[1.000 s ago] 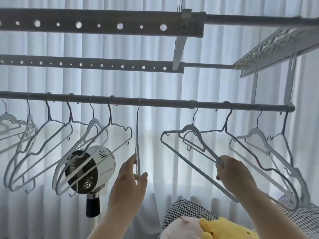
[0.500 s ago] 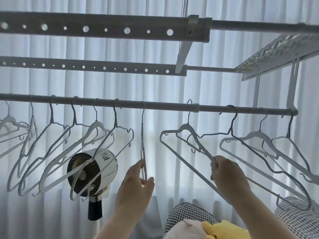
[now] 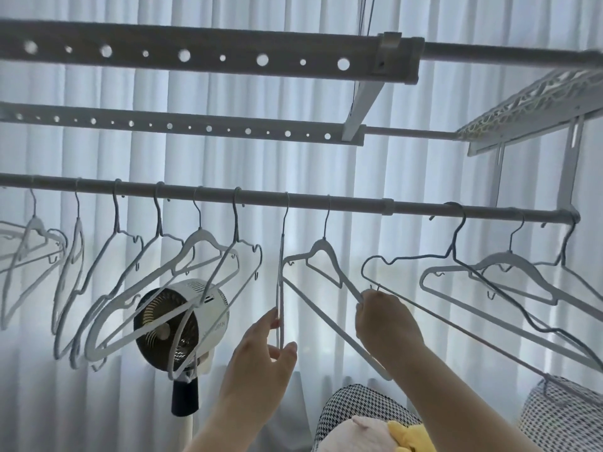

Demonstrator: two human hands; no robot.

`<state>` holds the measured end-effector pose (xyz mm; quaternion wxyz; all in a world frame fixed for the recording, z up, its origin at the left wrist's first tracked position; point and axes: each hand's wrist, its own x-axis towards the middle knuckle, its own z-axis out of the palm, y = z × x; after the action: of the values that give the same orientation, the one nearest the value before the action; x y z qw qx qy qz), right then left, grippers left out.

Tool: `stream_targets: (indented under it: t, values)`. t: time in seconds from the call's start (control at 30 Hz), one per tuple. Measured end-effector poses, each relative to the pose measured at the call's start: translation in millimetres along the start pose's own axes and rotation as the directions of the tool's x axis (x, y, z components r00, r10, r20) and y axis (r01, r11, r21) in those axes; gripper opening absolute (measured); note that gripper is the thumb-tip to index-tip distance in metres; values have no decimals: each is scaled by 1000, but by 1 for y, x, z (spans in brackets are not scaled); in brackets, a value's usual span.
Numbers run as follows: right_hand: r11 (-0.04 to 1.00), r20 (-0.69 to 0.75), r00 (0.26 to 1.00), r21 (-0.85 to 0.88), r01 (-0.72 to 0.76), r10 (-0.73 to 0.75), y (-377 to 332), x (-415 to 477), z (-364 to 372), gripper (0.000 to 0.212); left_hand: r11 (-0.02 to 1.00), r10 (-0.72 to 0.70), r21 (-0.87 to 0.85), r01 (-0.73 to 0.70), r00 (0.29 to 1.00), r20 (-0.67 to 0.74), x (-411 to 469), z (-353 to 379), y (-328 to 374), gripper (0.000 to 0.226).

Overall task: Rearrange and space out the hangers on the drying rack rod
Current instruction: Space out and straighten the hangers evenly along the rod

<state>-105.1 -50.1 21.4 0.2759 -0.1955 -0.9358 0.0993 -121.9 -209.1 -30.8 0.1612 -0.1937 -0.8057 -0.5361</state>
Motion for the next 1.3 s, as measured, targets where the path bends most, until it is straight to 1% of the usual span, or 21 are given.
stream_targets:
  t: [0.2,0.33,0.5,0.63,0.73,0.87,0.93,1.0,1.07,1.13,1.2,1.27,1.3]
  values:
    - [999,-11,1000,33,-14,15,-5,-4,2,21,1000,8,5,-8,1000,-3,-2,-3,-2,51]
    - [999,-21,999,42,-33,34,5,-4,1,25,999,31,19,-31,1000,5,-1,-2,-2,52]
    - [998,-39,998,31,-46,48,11,-8,-5,23,999,28,27,-29,1000,14,-1,0,0,50]
    - [998,-21,998,23,-62,63,11,-9,-7,26,999,31,21,-31,999,8,-2,0,3,49]
    - [997,-6,999,49,-54,54,8,-14,-13,28,999,40,18,-40,999,-7,-2,2,2,49]
    - [996,-19,1000,85,-17,18,14,-20,-26,44,998,67,-1,-68,995,-74,-1,4,0,53]
    - [989,-84,996,149,1,12,29,-20,-34,47,996,92,10,-91,988,-125,-1,4,4,55]
    - [989,-241,970,146,6,29,54,-19,-42,41,992,122,8,-122,978,-166,0,4,8,56]
    - [996,-348,933,26,-84,88,82,-17,-51,38,991,131,10,-131,976,-174,2,6,11,57]
    - [975,-372,913,-78,-207,164,108,-16,-58,39,992,125,20,-123,979,-159,3,8,12,58]
    - [941,-340,907,-136,-310,249,128,-17,-62,41,992,129,26,-127,982,-141,2,11,13,58]
    - [896,-256,912,-232,-379,320,141,-18,-62,40,991,134,23,-132,984,-120,2,16,14,57]
    - [883,-210,911,-247,-400,354,144,-18,-60,39,991,131,15,-130,985,-111,2,18,15,56]
